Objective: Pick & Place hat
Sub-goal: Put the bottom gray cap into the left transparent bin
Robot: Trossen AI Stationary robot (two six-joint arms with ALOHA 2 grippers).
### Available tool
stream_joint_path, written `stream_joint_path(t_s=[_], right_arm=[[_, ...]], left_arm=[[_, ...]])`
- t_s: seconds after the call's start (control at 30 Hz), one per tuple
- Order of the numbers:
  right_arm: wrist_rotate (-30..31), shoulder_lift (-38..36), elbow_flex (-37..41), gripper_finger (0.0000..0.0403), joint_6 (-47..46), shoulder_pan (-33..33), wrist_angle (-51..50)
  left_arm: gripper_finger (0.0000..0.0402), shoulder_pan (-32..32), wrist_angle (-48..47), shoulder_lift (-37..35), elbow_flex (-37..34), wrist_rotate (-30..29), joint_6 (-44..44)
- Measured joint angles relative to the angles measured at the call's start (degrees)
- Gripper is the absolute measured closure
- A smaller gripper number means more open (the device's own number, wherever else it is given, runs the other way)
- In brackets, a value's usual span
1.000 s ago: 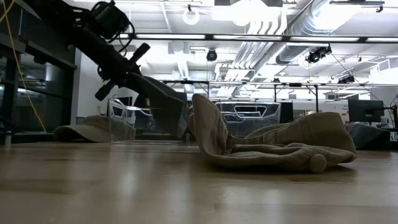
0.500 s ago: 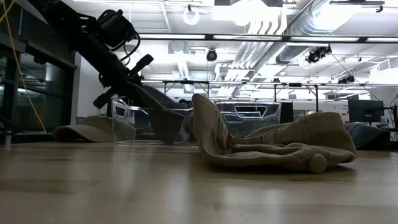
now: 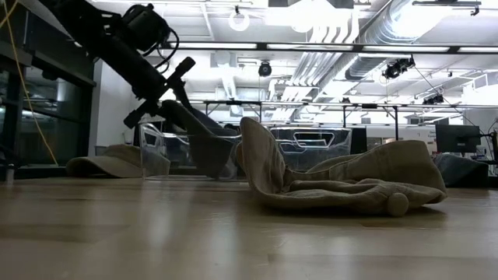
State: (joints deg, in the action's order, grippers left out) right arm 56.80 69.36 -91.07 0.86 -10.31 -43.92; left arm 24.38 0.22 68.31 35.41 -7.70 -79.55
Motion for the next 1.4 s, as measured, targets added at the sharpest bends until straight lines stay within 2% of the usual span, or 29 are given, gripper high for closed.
stream_joint_path(t_s=[0.13,0.27,0.67,0.77,0.9,1.07,1.17,1.23,1.4], right_arm=[[-0.25,0.0,0.0,0.0191,-0.02,0.01,-0.02],[-0.37,0.0,0.0,0.0191,-0.02,0.01,-0.02],[-0.75,0.0,0.0,0.0191,-0.14,0.02,-0.04],[-1.35,0.0,0.0,0.0191,-0.89,0.09,-0.38],[-1.66,0.02,0.0,0.0191,-0.94,0.13,-0.87],[-1.83,0.02,0.0,0.0191,-0.94,0.13,-0.92],[-2.07,0.15,0.0,0.0191,-0.94,0.13,-0.91],[-2.11,0.29,0.0,0.0191,-0.94,0.13,-0.92],[-2.77,0.74,0.02,0.0192,-0.97,0.14,-1.06]], left_arm=[[0.0215,0.0,-6.0,0.0,2.66,0.07,1.28],[0.0189,0.0,-14.71,0.01,5.57,-0.21,2.92],[0.0186,0.0,-31.79,0.02,15.27,-6.69,8.95],[0.0186,0.0,-37.32,0.02,18.19,-7.11,10.13],[0.0186,0.0,-44.98,0.02,20.69,-10.45,10.36],[0.0187,0.03,-43.95,0.02,21.0,-15.4,11.99],[0.0206,0.04,-40.0,0.02,21.01,-15.66,13.94],[0.0233,0.02,-36.57,0.35,21.01,-14.6,15.63],[0.0339,0.0,-32.67,3.05,21.1,-10.56,17.92]])
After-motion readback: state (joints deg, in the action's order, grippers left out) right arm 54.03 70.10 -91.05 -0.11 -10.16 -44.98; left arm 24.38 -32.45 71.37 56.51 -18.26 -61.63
